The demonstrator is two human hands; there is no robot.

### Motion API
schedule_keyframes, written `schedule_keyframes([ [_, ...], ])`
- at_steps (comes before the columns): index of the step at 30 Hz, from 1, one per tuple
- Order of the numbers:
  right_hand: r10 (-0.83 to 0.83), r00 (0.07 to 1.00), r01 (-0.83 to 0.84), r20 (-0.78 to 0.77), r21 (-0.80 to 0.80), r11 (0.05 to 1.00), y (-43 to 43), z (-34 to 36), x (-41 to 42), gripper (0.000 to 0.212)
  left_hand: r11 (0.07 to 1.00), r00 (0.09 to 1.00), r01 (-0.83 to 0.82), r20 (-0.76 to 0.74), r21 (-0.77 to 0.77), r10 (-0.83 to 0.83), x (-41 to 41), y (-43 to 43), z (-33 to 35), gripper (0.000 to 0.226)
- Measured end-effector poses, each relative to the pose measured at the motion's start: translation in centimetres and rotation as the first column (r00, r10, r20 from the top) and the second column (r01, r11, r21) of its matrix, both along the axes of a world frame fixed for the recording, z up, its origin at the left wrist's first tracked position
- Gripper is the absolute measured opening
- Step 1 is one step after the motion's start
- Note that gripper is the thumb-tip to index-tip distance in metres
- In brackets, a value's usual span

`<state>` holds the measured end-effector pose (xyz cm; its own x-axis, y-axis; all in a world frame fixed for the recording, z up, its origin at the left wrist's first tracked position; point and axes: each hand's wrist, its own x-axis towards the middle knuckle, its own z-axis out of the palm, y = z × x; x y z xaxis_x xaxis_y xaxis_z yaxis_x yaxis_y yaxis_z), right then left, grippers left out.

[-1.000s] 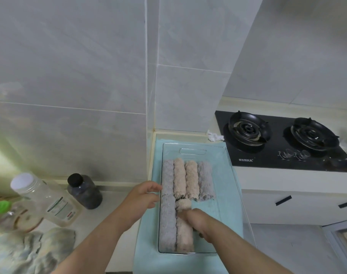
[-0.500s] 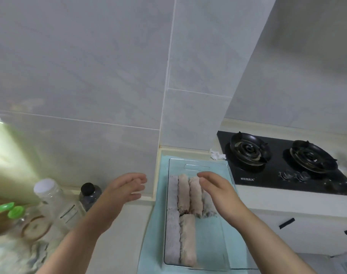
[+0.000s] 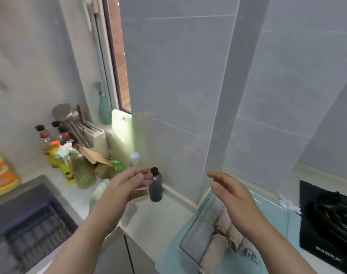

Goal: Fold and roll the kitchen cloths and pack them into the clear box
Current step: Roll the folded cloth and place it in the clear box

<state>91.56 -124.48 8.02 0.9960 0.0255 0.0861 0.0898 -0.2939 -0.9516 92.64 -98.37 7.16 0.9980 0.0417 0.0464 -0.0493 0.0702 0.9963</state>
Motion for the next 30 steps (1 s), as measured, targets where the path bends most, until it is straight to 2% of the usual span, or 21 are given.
schedule_keyframes([
  [6, 0.291, 0.957, -0.291, -0.012, 0.008, 0.957, 2.6, 0.3, -4.3, 0.024, 0.969, 0.969, -0.245, 0.000, 0.039, 0.245, -12.2, 1.2, 0.6, 0.045],
  [9, 0.434, 0.901, -0.433, 0.001, 0.066, 0.899, 6.1, 1.3, -6.9, 0.019, 0.905, 0.910, -0.413, 0.020, 0.100, 0.414, -18.6, 3.1, 1.1, 0.042],
  [13, 0.602, 0.798, -0.598, -0.003, 0.113, 0.793, 11.4, 2.3, -10.9, 0.029, 0.745, 0.748, -0.664, 0.065, 0.066, 0.661, -27.2, 6.7, 1.9, 0.036],
  [16, 0.705, 0.709, -0.701, 0.005, 0.115, 0.704, 15.5, 3.3, -14.4, 0.020, 0.623, 0.622, -0.782, 0.081, 0.020, 0.779, -33.9, 8.9, 2.3, 0.034],
  [19, 0.779, 0.625, -0.780, 0.053, 0.098, 0.619, 20.2, 4.2, -18.6, 0.027, 0.514, 0.512, -0.858, 0.101, 0.003, 0.853, -40.7, 10.9, 2.8, 0.036],
  [22, 0.851, 0.522, -0.852, 0.059, 0.076, 0.518, 25.4, 4.6, -24.3, 0.026, 0.407, 0.404, -0.913, 0.127, -0.001, 0.906, -48.3, 13.3, 2.9, 0.037],
  [25, 0.908, 0.418, -0.907, 0.039, 0.076, 0.414, 30.4, 4.0, -31.1, 0.030, 0.312, 0.309, -0.950, 0.140, 0.003, 0.941, -56.9, 16.0, 2.4, 0.050],
  [29, 0.960, 0.280, -0.956, -0.007, 0.085, 0.280, 36.1, 3.5, -40.6, 0.030, 0.197, 0.194, -0.980, 0.134, -0.007, 0.972, -68.0, 19.6, 1.5, 0.019],
  [30, 0.968, 0.252, -0.964, -0.020, 0.084, 0.252, 37.3, 3.5, -42.8, 0.031, 0.170, 0.168, -0.985, 0.130, -0.008, 0.977, -70.4, 20.4, 1.4, 0.017],
])
